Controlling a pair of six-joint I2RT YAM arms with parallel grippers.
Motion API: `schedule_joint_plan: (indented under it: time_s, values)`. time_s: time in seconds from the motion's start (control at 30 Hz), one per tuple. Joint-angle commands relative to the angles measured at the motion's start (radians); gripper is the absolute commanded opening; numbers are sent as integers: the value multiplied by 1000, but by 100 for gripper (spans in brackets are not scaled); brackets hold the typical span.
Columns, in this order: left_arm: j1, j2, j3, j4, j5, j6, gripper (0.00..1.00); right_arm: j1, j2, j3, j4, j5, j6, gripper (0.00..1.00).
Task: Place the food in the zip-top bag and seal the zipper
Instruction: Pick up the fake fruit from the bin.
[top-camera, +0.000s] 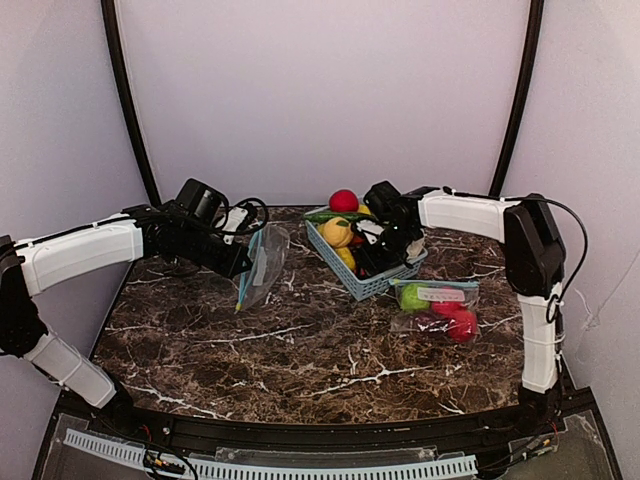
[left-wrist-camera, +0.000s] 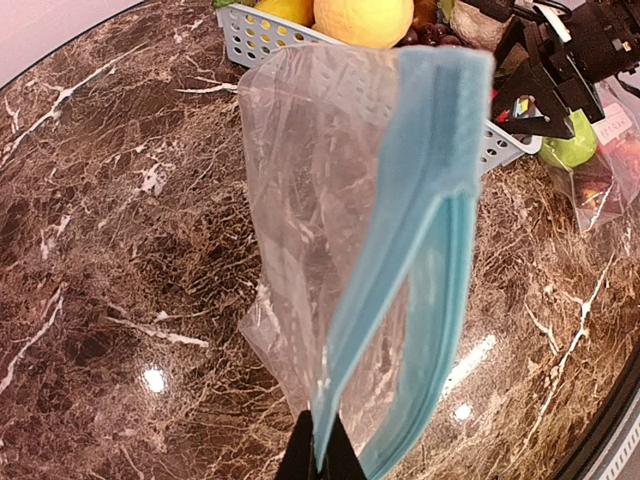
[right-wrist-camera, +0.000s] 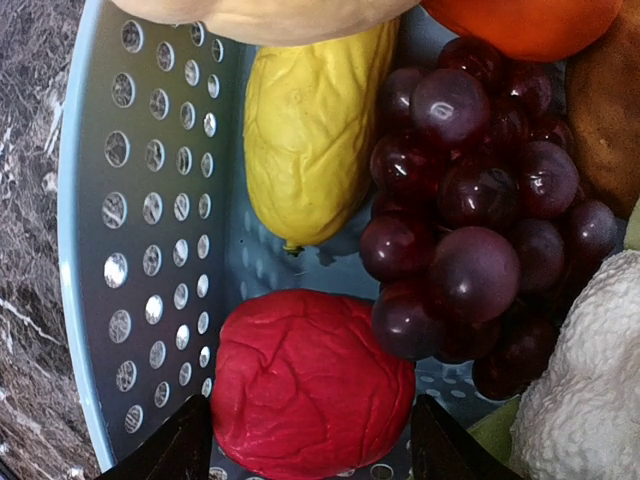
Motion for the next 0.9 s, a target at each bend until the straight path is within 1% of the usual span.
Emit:
schedule_joint_plan:
  time_s: [0.0,0.17,0.33,0.43,0.6,0.67,0.87]
  values:
    - [3,-1,-10,-30,16,-7,1,6,-43,-71,-62,-23,14,66]
    - [3,5,-15,-22,34,-10,1,11,12,-34,-42,-68,29,68]
    - [3,11,-18,-15,48,-14,1,29,54,-21,-36,-79,29,68]
    - [3,14,-18,-14,55,-15,1,30,56,-36,-29,-72,35,63]
    - [3,13,-18,-13,61,-17,1,30,35,-59,-5,-59,59,50]
    - [3,12,-18,-13,60,-17,1,30,11,-60,6,-56,69,47]
    - [3,3,-22,-9,59,-19,1,21,-123,-38,24,-29,92,46]
